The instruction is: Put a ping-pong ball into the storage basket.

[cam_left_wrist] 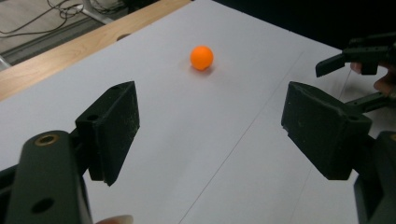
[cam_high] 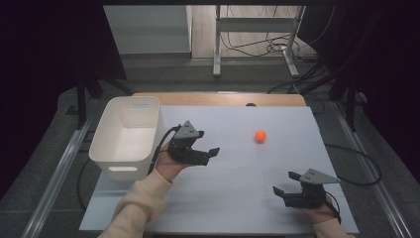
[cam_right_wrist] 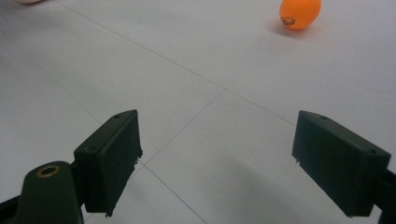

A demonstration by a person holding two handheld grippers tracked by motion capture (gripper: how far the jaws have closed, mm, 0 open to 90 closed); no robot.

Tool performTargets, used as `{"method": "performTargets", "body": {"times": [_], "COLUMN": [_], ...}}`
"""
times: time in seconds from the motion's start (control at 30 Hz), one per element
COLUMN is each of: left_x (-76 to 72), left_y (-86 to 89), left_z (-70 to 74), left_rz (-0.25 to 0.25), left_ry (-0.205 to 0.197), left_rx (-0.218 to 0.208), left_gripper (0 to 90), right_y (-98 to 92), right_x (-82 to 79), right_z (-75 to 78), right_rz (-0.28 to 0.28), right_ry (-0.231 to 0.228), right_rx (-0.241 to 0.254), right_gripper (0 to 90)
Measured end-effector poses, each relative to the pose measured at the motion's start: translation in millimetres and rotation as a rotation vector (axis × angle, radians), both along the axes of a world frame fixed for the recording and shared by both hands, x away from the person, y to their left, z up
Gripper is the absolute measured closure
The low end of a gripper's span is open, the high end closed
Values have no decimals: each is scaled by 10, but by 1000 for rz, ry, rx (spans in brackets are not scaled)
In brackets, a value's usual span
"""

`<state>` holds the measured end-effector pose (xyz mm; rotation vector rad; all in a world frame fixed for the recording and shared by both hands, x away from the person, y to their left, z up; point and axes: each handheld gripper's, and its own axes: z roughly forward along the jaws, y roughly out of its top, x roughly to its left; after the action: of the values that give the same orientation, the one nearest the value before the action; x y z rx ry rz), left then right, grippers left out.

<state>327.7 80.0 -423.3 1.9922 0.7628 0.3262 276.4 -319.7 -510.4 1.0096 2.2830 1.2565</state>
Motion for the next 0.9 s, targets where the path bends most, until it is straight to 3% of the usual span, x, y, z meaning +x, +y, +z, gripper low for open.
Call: {"method": "performTargets", "body": {"times": [0.9], "left_x": [189], "left_y": [-297], "left_z": [-216], "left_rz": [-50], "left_ry": [44], "left_rx": [46], "left_gripper": [206], "right_y": [-10], "right_x": [4], "right_z": [1], "right_rz": [-5], "right_ry": [-2], "right_rx": [10], "right_gripper": [161]}}
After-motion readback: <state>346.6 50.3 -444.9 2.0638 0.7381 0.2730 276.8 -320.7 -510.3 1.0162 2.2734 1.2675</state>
